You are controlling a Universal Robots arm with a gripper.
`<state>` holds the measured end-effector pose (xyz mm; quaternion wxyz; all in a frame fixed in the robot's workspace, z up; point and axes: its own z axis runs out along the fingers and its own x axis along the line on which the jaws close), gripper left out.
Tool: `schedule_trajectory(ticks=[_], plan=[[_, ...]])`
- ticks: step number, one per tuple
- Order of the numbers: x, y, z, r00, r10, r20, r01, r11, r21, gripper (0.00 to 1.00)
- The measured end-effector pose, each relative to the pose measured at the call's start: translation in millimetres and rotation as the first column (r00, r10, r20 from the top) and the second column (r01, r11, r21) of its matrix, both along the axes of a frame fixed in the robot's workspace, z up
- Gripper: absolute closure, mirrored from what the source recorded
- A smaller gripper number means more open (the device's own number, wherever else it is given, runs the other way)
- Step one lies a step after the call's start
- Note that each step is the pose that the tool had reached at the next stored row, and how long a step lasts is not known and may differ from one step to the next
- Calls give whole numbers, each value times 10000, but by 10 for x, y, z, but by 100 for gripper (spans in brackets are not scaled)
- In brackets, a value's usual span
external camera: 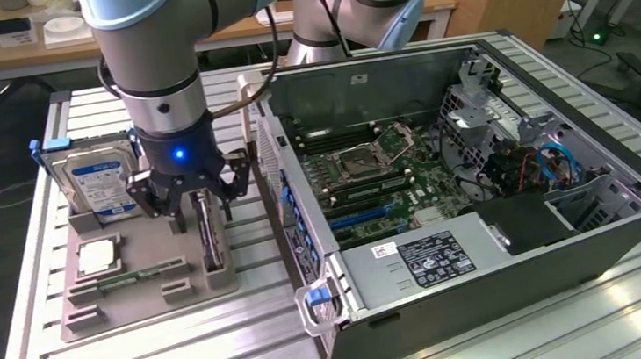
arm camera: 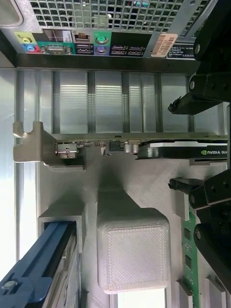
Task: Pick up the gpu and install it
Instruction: 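Pick up the gpu and move the gpu toward the slot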
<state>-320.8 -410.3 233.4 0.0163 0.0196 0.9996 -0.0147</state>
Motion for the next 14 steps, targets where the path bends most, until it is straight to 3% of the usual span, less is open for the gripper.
schedule_trajectory(ticks=[7, 14], plan=[[-1, 6, -69, 10000, -2, 0, 2, 10000, -52, 35], [1, 53, -126, 10000, 0, 1, 0, 9999, -115, 35]])
